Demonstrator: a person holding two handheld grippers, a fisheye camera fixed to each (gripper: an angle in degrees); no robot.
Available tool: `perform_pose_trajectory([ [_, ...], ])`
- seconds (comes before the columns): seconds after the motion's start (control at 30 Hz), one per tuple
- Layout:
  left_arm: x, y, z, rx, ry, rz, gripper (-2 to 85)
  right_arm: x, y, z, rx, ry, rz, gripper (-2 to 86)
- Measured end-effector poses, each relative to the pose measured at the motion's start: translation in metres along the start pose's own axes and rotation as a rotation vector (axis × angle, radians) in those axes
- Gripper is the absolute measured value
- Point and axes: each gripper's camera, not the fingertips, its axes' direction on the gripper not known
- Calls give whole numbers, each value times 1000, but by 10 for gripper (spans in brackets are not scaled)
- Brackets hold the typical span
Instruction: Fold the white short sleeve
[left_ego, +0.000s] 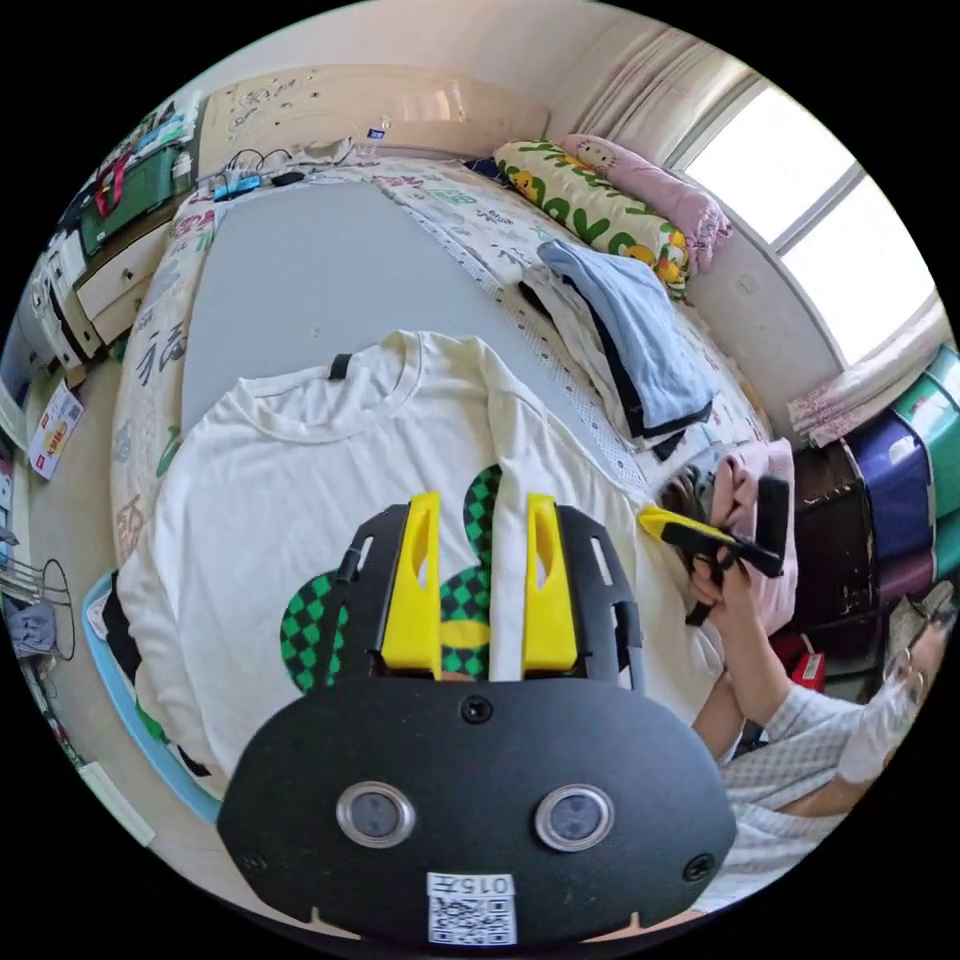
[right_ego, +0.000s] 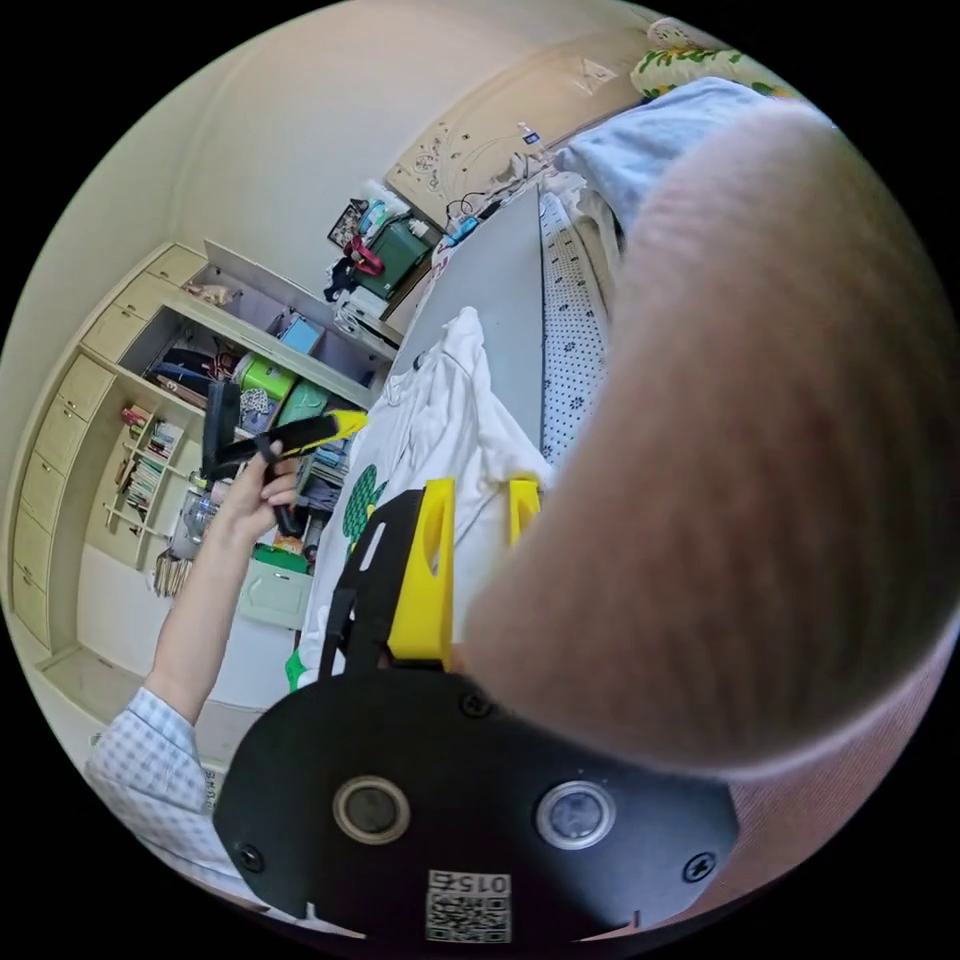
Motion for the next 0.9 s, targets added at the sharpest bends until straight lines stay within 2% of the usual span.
perform_pose_trajectory([
  [0.13, 8, -53, 71, -9, 50, -61, 110, 2, -9, -2, 41, 39, 32, 3],
  [0.27, 19, -82, 97, 6, 111, -44, 34, -13, -34, 2, 67, 138, -31, -3],
  [0.37, 36, -99, 104, -16, 10, 24, 13, -9, -37, -4, 88, 130, -18, -5],
  [0.43, 42, -105, 107, -8, -12, 45, 8, -2, -36, -13, 114, 137, 7, -6],
  [0.5, 43, -110, 113, 4, 3, 37, 6, -3, -33, -16, 138, 264, -37, -7],
  [0.73, 54, -103, 139, 27, -49, 33, 16, -3, -40, -17, 138, 261, -19, -8],
  [0.9, 47, -84, 112, 63, -54, 26, 49, -10, -48, -16, 132, 274, -21, -8],
])
